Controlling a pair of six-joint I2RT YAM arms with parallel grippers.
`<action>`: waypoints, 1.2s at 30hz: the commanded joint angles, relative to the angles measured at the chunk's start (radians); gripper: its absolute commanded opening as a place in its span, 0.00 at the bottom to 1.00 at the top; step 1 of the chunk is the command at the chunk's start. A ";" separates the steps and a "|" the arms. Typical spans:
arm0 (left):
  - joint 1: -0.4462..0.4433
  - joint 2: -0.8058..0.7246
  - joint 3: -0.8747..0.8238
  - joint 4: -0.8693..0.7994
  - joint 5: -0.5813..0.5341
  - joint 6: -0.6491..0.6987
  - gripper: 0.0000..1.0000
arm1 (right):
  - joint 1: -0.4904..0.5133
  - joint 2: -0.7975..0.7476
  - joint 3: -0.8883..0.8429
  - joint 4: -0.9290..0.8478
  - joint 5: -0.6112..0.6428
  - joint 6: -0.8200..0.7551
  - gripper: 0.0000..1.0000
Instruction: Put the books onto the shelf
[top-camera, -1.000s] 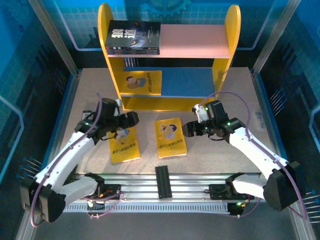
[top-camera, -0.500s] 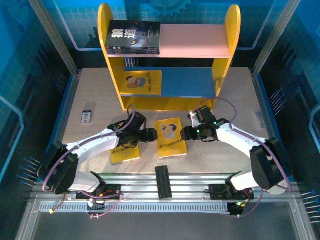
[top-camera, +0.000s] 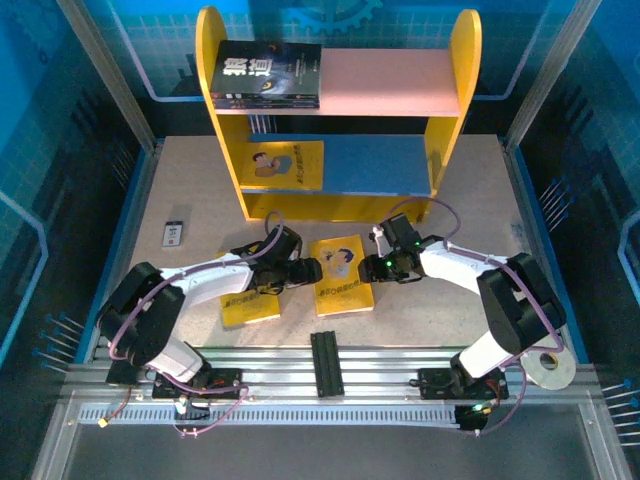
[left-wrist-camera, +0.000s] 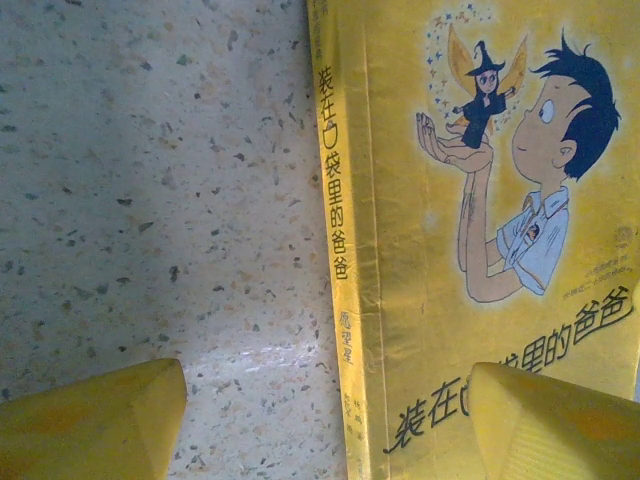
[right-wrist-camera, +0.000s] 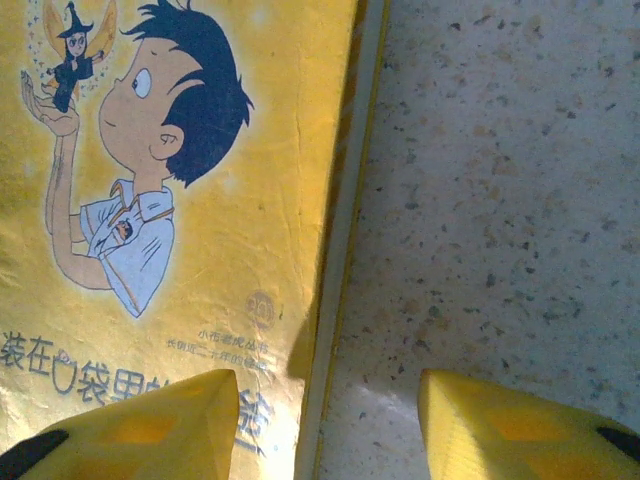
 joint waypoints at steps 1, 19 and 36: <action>-0.009 0.016 0.033 0.032 0.029 -0.012 0.75 | 0.022 0.023 0.022 0.021 0.009 0.007 0.51; -0.052 0.091 0.066 0.052 0.037 -0.023 0.74 | 0.046 0.069 0.012 0.038 0.033 0.013 0.34; -0.073 0.080 0.148 0.155 0.120 0.015 0.72 | 0.112 0.173 0.013 0.122 0.001 0.051 0.27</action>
